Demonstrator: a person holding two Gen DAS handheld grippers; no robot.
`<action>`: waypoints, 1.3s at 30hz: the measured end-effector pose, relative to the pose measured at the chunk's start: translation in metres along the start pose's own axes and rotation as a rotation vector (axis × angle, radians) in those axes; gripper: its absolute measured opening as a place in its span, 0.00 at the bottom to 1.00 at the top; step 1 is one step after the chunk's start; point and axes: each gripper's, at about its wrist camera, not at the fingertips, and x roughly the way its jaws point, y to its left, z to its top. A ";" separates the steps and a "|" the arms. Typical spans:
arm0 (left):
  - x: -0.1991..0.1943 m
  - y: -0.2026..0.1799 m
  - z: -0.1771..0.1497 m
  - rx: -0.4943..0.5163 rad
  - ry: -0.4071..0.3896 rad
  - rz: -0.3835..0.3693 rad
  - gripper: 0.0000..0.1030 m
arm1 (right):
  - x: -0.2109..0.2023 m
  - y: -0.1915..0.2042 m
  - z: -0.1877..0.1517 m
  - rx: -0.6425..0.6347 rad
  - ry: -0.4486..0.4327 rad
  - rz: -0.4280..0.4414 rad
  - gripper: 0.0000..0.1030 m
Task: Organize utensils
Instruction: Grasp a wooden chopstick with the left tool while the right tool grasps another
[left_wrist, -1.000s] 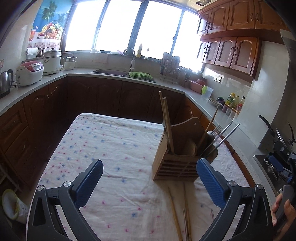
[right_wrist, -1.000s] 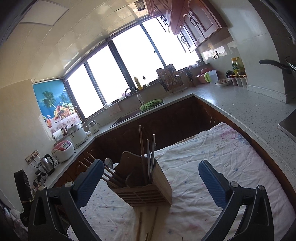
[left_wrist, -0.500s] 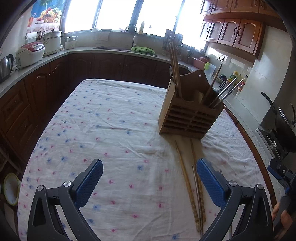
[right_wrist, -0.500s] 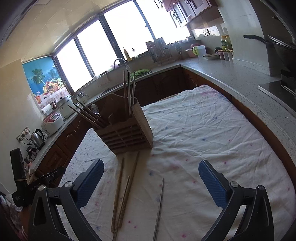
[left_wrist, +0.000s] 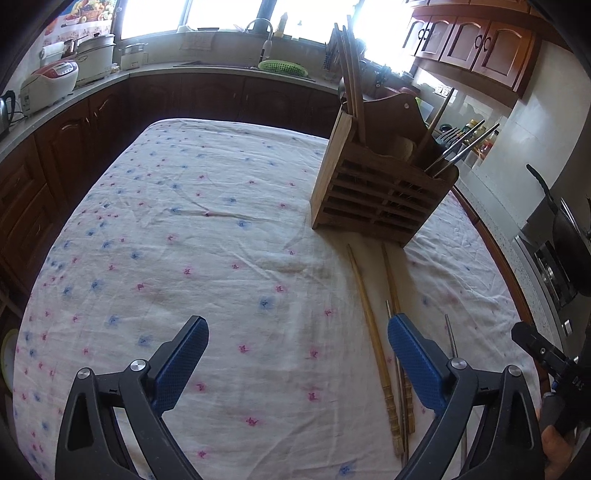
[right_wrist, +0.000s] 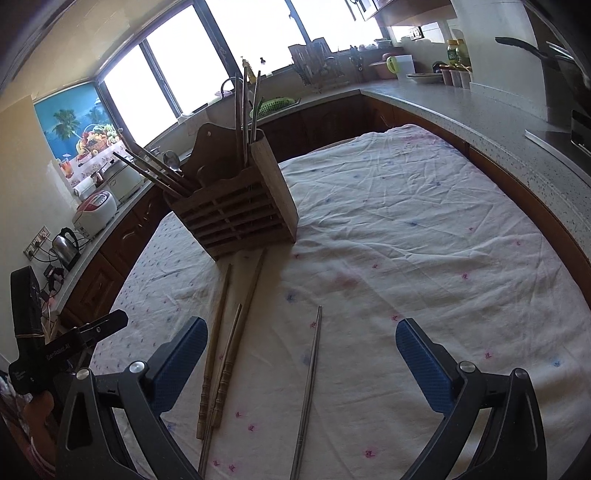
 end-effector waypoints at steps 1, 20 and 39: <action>0.005 -0.002 0.002 0.004 0.007 -0.001 0.91 | 0.003 0.001 0.001 -0.001 0.005 0.003 0.98; 0.040 0.004 0.005 0.007 0.092 0.079 0.77 | 0.156 0.067 0.034 -0.163 0.237 0.003 0.30; 0.132 -0.073 0.023 0.272 0.171 0.063 0.52 | 0.077 0.003 -0.012 -0.069 0.234 0.034 0.11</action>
